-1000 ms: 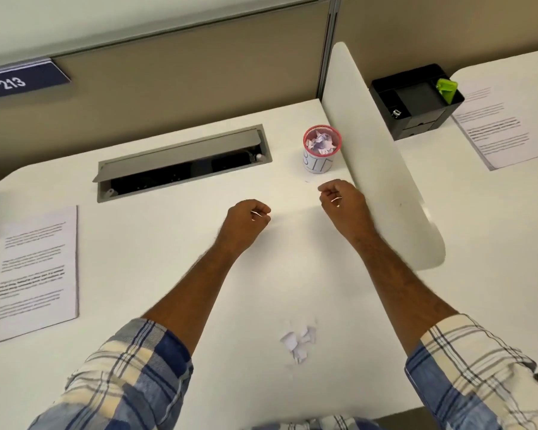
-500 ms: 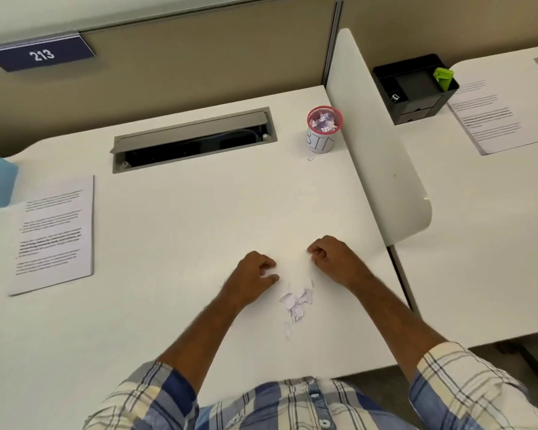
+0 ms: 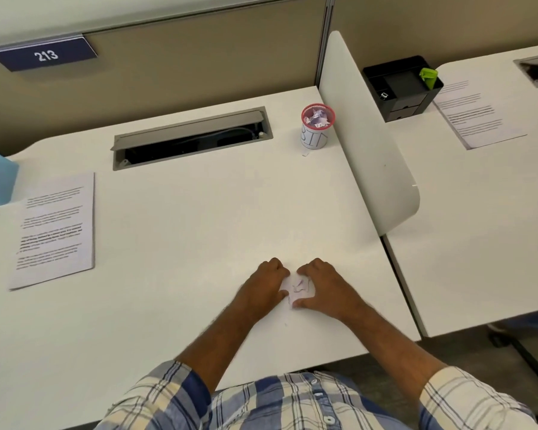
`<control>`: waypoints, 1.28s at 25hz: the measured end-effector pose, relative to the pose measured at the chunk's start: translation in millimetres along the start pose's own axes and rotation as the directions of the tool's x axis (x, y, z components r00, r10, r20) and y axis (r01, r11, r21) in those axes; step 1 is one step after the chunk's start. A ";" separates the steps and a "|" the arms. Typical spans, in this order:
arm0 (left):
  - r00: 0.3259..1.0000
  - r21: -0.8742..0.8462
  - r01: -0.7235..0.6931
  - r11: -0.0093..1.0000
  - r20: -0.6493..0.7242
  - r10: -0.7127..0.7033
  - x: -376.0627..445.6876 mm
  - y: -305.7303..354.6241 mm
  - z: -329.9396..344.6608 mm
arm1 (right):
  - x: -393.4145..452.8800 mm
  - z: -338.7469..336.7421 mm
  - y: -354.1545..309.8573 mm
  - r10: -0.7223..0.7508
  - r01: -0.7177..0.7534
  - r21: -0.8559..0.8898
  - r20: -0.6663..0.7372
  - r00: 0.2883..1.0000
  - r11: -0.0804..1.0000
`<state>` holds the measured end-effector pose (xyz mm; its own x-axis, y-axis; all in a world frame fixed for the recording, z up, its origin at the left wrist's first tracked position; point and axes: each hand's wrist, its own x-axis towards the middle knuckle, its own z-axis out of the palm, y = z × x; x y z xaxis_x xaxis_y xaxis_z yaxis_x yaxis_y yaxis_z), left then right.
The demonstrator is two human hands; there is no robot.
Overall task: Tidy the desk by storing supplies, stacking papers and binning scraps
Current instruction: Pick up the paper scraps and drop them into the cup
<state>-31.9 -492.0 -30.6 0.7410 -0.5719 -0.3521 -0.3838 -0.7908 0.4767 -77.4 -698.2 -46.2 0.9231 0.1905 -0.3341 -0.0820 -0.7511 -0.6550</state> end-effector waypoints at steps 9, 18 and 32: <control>0.999 -0.009 -0.002 1.000 -0.045 0.002 1.9 -0.9 2.7 | 3.0 10.9 -7.9 -0.114 0.116 0.067 -0.034 0.993 0.991; 0.985 -0.068 0.172 0.983 0.042 -0.169 9.1 3.1 -5.3 | 14.4 4.0 -10.3 -0.038 0.035 -0.075 -0.036 0.999 0.997; 0.909 -0.700 0.230 0.675 -0.093 -0.407 24.1 -32.7 -68.2 | 39.3 -53.4 -28.5 0.254 -0.109 0.733 -0.089 0.963 0.671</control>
<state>36.1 -465.1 0.2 0.8809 -0.1776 -0.4387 0.2974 -0.5132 0.8051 -18.7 -703.1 -4.5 0.9016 -0.0642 -0.4278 -0.4314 -0.0616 -0.9000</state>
